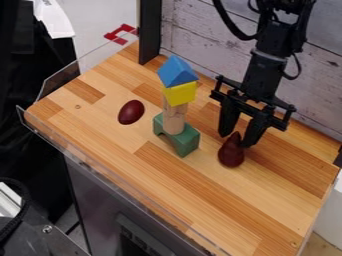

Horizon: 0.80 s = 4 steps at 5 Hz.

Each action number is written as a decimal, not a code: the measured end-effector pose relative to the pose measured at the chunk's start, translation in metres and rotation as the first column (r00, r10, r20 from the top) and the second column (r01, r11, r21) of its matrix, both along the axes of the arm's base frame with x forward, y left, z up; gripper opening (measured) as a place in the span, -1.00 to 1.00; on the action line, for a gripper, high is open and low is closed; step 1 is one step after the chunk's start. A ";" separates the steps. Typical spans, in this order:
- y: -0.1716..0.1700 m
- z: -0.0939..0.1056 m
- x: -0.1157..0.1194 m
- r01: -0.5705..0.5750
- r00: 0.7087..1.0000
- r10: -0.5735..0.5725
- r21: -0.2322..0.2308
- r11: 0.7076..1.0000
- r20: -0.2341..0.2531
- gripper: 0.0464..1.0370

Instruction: Move the cone to the right

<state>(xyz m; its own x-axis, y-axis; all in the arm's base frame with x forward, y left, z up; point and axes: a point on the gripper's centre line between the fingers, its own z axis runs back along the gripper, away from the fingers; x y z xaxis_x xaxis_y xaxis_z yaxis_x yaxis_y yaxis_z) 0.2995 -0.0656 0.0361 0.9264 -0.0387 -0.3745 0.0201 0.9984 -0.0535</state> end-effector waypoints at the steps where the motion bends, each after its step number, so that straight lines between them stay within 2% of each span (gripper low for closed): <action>1: -0.001 0.001 0.000 0.000 1.000 0.000 0.002 1.000 -0.003 -0.71; 2: -0.003 0.005 0.000 0.004 1.000 -0.004 0.012 1.000 0.018 -0.77; 3: -0.006 0.025 -0.002 0.007 0.997 -0.009 0.015 1.000 0.082 -0.77; 4: -0.022 0.038 -0.007 0.055 0.994 -0.059 0.042 0.998 0.093 -0.77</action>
